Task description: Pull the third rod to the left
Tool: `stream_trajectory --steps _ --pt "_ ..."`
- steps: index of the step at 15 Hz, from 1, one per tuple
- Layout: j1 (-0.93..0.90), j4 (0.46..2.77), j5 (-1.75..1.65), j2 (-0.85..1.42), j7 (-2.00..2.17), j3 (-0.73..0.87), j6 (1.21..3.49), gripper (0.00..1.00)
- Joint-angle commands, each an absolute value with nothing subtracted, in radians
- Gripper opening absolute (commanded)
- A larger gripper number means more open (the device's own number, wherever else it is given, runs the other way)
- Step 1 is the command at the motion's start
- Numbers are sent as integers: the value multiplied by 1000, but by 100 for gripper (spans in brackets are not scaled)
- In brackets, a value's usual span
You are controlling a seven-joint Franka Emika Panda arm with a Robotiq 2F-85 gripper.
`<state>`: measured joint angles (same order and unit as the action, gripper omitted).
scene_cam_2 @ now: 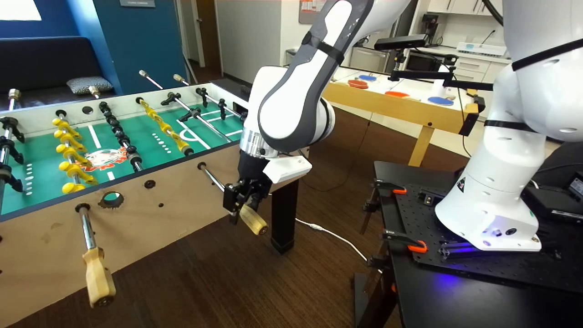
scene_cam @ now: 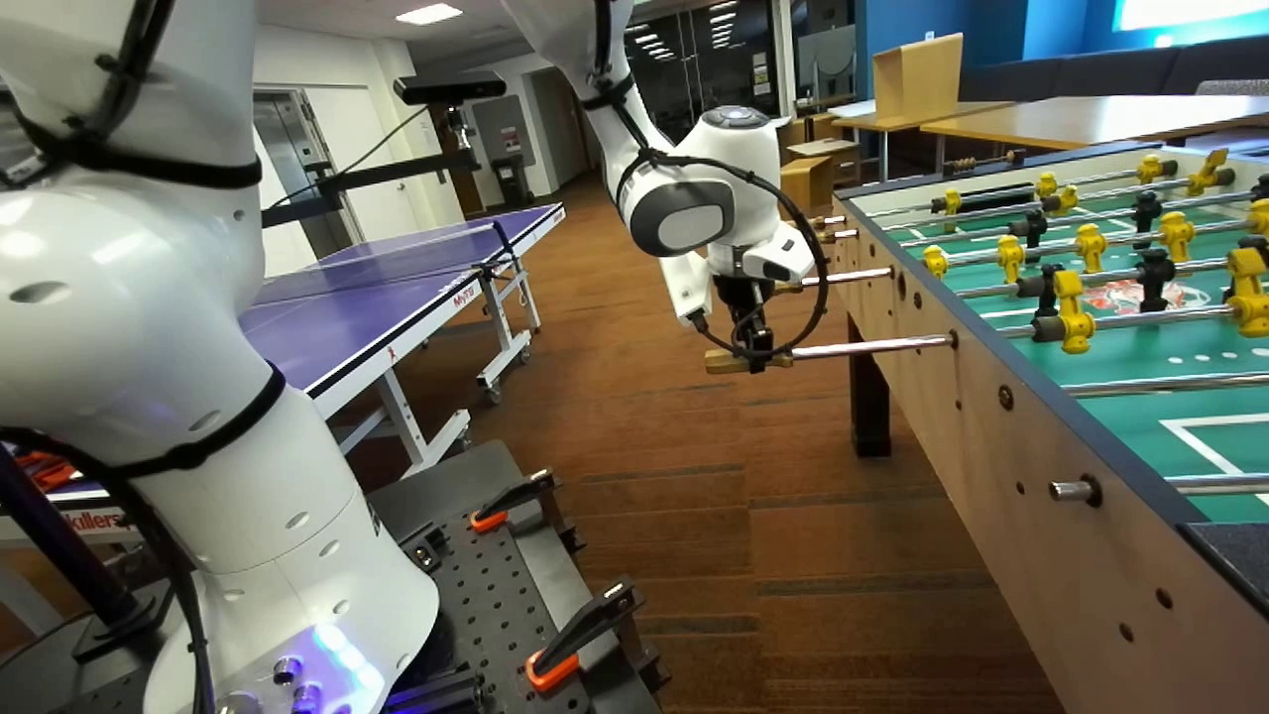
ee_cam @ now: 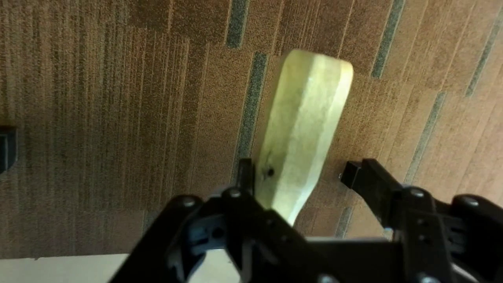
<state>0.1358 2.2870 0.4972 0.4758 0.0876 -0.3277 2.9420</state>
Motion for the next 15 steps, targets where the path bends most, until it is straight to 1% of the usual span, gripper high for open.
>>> stream_trajectory --steps 1,4,9,15 --pt "136 2387 550 315 92 -387 2930 100" --pt "80 2461 547 159 151 -355 2865 100" --pt "-43 2546 419 -63 332 -223 2767 100" --pt "-30 2538 189 -213 543 -166 2559 100"
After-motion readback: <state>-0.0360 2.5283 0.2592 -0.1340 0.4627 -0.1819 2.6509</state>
